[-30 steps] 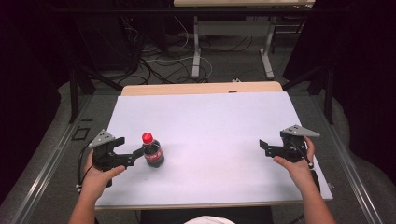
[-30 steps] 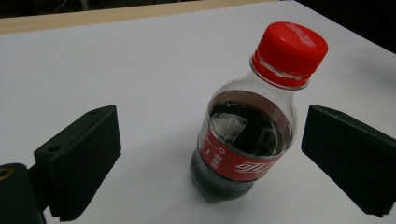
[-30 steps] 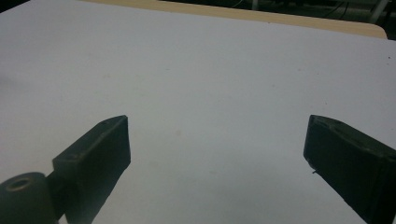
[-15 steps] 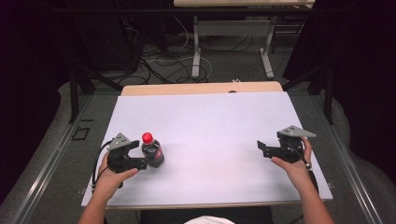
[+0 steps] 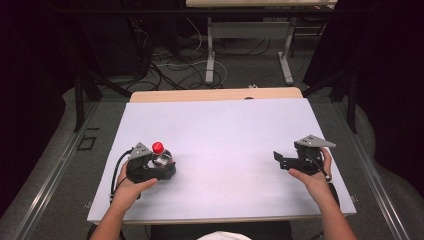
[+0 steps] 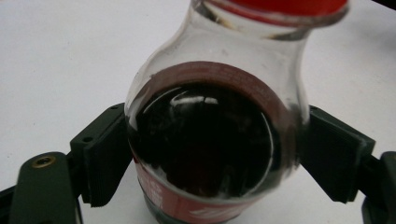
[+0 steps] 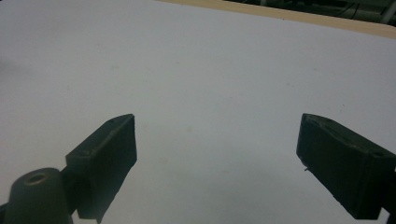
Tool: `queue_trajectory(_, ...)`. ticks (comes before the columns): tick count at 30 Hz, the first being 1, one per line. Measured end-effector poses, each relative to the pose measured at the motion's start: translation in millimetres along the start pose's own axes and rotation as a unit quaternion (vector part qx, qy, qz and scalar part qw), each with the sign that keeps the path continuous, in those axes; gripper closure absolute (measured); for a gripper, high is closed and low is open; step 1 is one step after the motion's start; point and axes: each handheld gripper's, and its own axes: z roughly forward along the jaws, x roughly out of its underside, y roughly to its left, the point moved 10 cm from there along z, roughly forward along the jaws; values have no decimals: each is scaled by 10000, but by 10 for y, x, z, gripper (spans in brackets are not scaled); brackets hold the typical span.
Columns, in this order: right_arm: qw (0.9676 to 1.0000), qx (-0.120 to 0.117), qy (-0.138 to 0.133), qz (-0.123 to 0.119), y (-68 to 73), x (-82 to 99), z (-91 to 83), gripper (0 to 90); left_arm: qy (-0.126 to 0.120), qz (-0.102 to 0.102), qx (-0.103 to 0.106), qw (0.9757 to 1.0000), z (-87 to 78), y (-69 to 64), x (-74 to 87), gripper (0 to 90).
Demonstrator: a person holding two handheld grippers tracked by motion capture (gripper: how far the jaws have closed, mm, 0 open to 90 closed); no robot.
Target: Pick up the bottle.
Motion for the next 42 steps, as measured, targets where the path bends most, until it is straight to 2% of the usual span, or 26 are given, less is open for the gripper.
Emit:
queue_trajectory(9, 10000, -42, 35, 27, 34, 15, 16, 127, -1, 148, -144, 9998, 2, 21, -4, 271)
queue_trajectory(15, 9999, -78, 37, -64, 64, 3, 18, 150, 36, 70, -192, 9998, -11, 34, -15, 289)
queue_trajectory(18, 9999, -85, 35, -101, 93, -3, 24, 153, 72, 100, -236, 9996, -8, 24, -20, 291)
queue_trajectory(21, 9997, -164, 68, -179, 126, -18, 14, 169, 158, 136, -175, 9996, -5, -15, -25, 292)
queue_trajectory(22, 9996, -236, 102, -94, 161, -19, 7, 175, 197, 132, -143, 9996, -4, -33, -23, 292)
queue_trajectory(26, 9987, -444, 160, -204, 253, -58, -12, 196, 285, 241, -70, 9993, 15, -107, -33, 293)
queue_trajectory(28, 9979, -532, 227, -296, 314, -79, -23, 198, 297, 343, -90, 9989, 29, -129, -49, 294)
queue_trajectory(32, 9953, -767, 313, -503, 442, -134, -47, 230, 385, 317, 61, 9987, 29, -204, -85, 294)
queue_trajectory(35, 9935, -903, 334, -610, 527, -187, -58, 295, 266, 327, 48, 9991, 49, -248, -141, 295)
queue_trajectory(36, 9917, -1061, 424, -593, 573, -186, -64, 311, 323, 349, 127, 9988, 43, -272, -150, 295)
queue_trajectory(39, 9889, -1231, 450, -704, 673, -235, -59, 324, 321, 437, 184, 9984, 55, -336, -204, 295)
queue_trajectory(42, 9837, -1484, 406, -935, 805, -297, -60, 332, 309, 467, 250, 9981, 68, -385, -243, 295)
